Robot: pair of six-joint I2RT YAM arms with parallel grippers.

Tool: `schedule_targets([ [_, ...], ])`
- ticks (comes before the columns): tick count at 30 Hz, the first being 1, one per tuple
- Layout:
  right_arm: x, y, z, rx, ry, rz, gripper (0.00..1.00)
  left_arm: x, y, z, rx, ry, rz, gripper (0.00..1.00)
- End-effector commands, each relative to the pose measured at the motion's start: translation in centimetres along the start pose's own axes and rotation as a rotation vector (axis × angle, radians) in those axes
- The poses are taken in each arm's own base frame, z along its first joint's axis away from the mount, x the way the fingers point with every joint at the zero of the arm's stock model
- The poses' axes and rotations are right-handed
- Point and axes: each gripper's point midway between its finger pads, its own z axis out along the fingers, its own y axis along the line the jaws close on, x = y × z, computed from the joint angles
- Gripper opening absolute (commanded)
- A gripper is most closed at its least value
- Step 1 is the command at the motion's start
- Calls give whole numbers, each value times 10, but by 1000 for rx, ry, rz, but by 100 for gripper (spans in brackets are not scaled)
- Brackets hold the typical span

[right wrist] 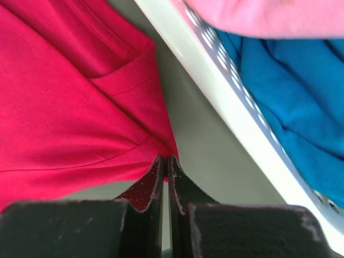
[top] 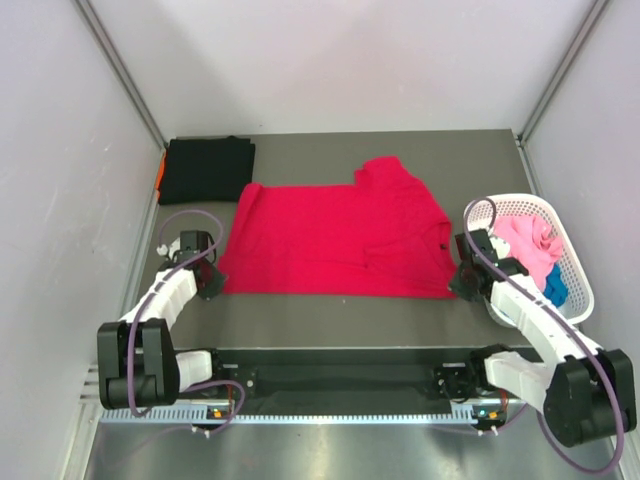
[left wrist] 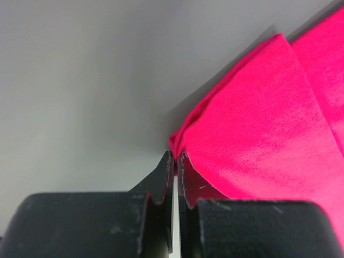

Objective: Fold and stack the t-shirts
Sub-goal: Fold the tshirt

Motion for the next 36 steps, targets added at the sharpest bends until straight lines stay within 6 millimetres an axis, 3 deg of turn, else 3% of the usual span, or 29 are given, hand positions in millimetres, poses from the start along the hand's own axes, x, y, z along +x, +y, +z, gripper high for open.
schedule_targets([
  [1,4,-5,-7,-6,-7,87,0,3,18,-4,-64,-9,2,0],
  [5,0,-25,-6,70,-64,88,0,6,24,-4,-72,-32,-21,0],
  [8,3,-22,-6,58,-46,97,1,7,25,-4,-73,-31,-26,1],
  [13,7,-17,-12,43,4,97,22,5,9,-15,-24,15,-22,16],
  [15,1,-4,-20,-16,7,103,24,-5,-1,-23,6,0,-24,21],
  [20,-15,7,-38,-58,-28,101,27,-38,-23,-45,75,-81,46,24],
  [25,-28,38,-46,-201,-36,67,28,-42,-56,-44,223,-51,136,25],
  [26,-24,48,-46,-248,-3,58,27,-28,-71,-47,314,18,151,25],
  [29,-24,57,-35,-263,10,42,27,-20,-82,-39,378,59,174,29],
  [34,-19,52,-8,-194,37,-29,25,-18,-82,-22,360,85,224,33],
  [36,-23,66,-6,-270,26,-93,25,-23,-79,-17,326,73,242,33],
])
